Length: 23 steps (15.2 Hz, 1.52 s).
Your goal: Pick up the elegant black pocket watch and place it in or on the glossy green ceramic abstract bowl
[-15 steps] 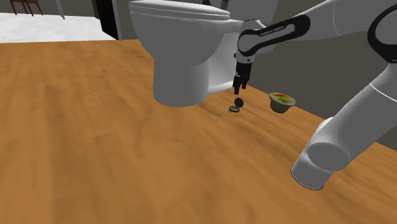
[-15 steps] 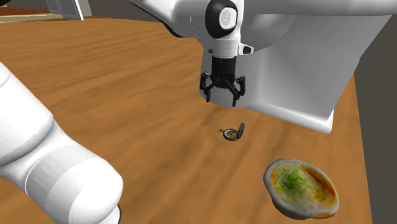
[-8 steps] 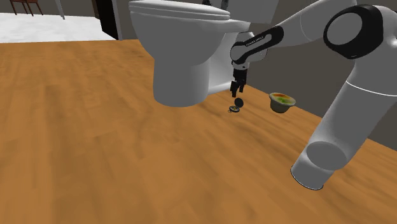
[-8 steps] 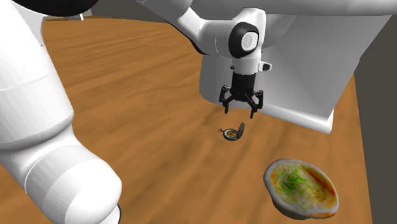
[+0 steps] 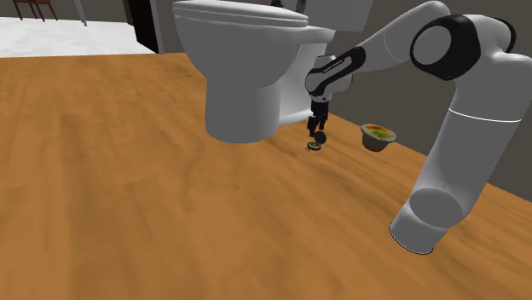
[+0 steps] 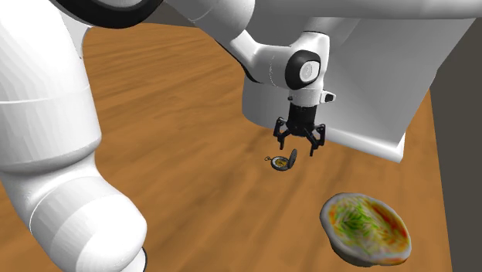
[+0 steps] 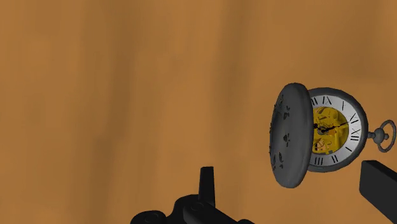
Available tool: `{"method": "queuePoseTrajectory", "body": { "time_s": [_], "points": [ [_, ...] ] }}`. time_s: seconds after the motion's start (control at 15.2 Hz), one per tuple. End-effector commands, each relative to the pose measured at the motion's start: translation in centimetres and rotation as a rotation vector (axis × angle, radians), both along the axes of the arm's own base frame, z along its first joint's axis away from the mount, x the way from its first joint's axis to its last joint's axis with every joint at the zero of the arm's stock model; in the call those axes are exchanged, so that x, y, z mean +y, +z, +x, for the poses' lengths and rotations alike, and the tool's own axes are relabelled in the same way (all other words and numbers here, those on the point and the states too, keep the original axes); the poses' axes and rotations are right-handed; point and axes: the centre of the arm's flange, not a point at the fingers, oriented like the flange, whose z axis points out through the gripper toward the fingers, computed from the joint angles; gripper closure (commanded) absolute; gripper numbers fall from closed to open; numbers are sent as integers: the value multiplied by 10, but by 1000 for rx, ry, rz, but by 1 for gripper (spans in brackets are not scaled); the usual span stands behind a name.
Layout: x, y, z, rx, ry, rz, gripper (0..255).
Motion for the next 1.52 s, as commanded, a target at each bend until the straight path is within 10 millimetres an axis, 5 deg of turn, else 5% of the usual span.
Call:
{"method": "queuePoseTrajectory", "body": {
  "time_s": [0.0,0.53,0.59,1.19,1.45],
  "points": [
    [0,-10,-1,0,0,0,0],
    [0,-13,-1,0,0,0,0],
    [0,-13,-1,0,0,0,255],
    [0,-13,-1,0,0,0,255],
    [0,8,-1,0,0,0,255]
  ]
}}
